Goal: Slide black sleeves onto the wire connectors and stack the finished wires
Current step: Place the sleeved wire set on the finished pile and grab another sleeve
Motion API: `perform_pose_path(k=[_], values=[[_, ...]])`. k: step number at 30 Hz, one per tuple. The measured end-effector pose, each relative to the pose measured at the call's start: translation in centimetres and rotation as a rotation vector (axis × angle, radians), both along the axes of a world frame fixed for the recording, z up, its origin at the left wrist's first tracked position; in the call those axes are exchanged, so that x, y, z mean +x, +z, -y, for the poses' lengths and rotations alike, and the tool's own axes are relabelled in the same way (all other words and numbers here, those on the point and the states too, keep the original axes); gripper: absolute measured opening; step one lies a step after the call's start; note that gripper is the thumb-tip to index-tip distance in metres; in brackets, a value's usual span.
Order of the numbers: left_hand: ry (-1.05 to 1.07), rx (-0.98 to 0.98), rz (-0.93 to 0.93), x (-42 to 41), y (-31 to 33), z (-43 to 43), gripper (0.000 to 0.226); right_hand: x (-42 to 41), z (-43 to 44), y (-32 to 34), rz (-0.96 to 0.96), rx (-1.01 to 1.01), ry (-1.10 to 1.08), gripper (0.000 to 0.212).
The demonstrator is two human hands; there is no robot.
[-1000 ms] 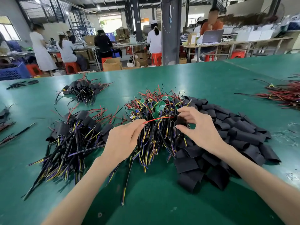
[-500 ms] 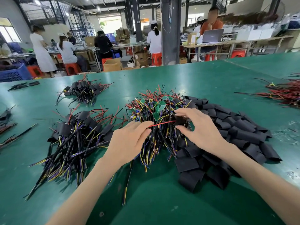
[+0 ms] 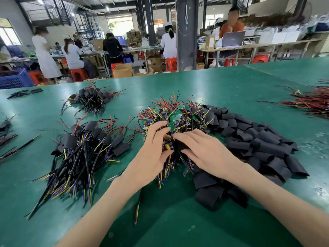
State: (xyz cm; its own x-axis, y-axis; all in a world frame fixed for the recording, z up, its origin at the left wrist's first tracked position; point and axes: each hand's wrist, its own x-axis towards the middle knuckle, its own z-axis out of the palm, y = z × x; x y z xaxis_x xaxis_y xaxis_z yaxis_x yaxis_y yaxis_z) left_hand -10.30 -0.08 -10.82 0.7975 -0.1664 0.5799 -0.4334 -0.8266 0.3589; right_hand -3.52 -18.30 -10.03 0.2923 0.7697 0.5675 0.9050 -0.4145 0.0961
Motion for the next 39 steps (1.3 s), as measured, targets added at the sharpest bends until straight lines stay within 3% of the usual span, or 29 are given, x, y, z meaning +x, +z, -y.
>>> perform_pose_path(k=[4,8,19,28,33,39], values=[[0.068,0.010,0.007,0.0,0.4,-0.2,0.027,0.3,0.4,-0.1,-0.181,0.046,-0.009,0.045],[0.146,0.001,0.010,-0.3,0.7,0.0,0.028,0.5,0.5,-0.2,-0.279,0.122,-0.011,0.041],[0.099,-0.026,0.011,-0.6,1.0,0.1,0.030,0.9,0.6,-0.7,-0.401,0.253,0.047,0.034],[0.039,-0.196,-0.008,-0.7,1.2,0.1,0.036,0.6,0.5,-0.4,-0.527,0.272,0.109,0.036],[0.044,-0.206,0.014,-0.6,1.2,-0.1,0.030,0.6,0.6,-0.5,-0.469,0.283,0.102,0.032],[0.060,-0.236,-0.048,-0.5,0.8,-0.2,0.033,0.3,0.5,-0.3,-0.191,0.207,0.077,0.032]])
